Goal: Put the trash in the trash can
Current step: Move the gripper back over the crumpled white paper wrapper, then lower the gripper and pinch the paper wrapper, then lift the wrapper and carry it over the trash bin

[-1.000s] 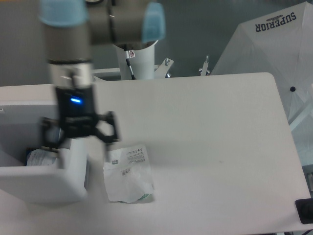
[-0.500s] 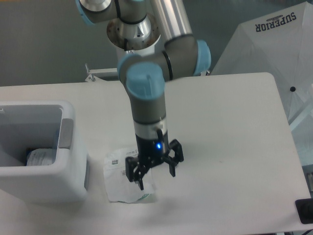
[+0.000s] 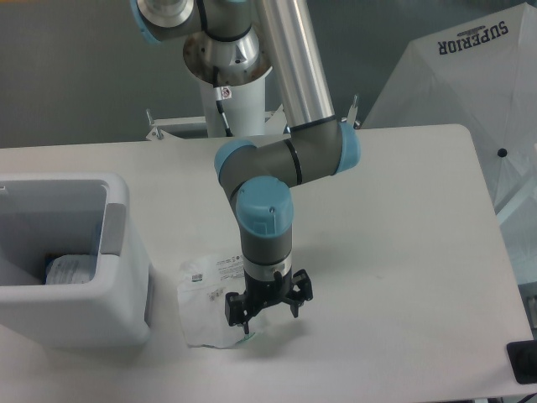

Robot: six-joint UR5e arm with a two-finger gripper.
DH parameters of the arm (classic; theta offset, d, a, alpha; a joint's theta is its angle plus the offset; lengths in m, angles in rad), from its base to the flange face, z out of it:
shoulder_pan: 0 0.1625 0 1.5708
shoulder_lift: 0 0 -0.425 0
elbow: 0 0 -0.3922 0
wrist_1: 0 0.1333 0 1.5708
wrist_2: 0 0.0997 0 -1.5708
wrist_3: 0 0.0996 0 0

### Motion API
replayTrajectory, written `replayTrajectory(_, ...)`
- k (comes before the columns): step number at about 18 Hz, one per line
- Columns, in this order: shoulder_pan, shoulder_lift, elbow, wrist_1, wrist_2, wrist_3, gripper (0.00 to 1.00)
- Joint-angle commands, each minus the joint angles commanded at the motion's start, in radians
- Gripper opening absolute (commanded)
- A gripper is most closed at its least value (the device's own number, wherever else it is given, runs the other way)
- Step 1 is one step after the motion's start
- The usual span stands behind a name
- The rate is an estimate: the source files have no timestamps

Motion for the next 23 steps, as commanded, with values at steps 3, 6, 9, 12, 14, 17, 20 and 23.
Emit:
replayTrajectory(3, -0.005, -0.018, 0.003, 0.002, 0.002, 0.002, 1.00)
replayTrajectory(6, -0.015, -0.035, 0.018, 0.003, 0.002, 0.002, 1.00)
replayTrajectory(9, -0.018, -0.035, 0.018, 0.003, 0.002, 0.002, 0.90)
replayTrajectory(12, -0.020, -0.031, 0.011, 0.003, 0.000, 0.002, 0.59)
replayTrajectory(14, -0.026, -0.028, 0.005, 0.002, 0.000, 0.000, 0.45)
replayTrajectory(17, -0.044, -0.026, -0.002, 0.002, 0.002, 0.000, 0.37)
replayTrajectory(20, -0.054, -0.028, -0.002, 0.002, 0.003, 0.000, 0.32)
replayTrajectory(23, -0.057, -0.020, -0.008, 0.000, 0.000, 0.000, 0.06)
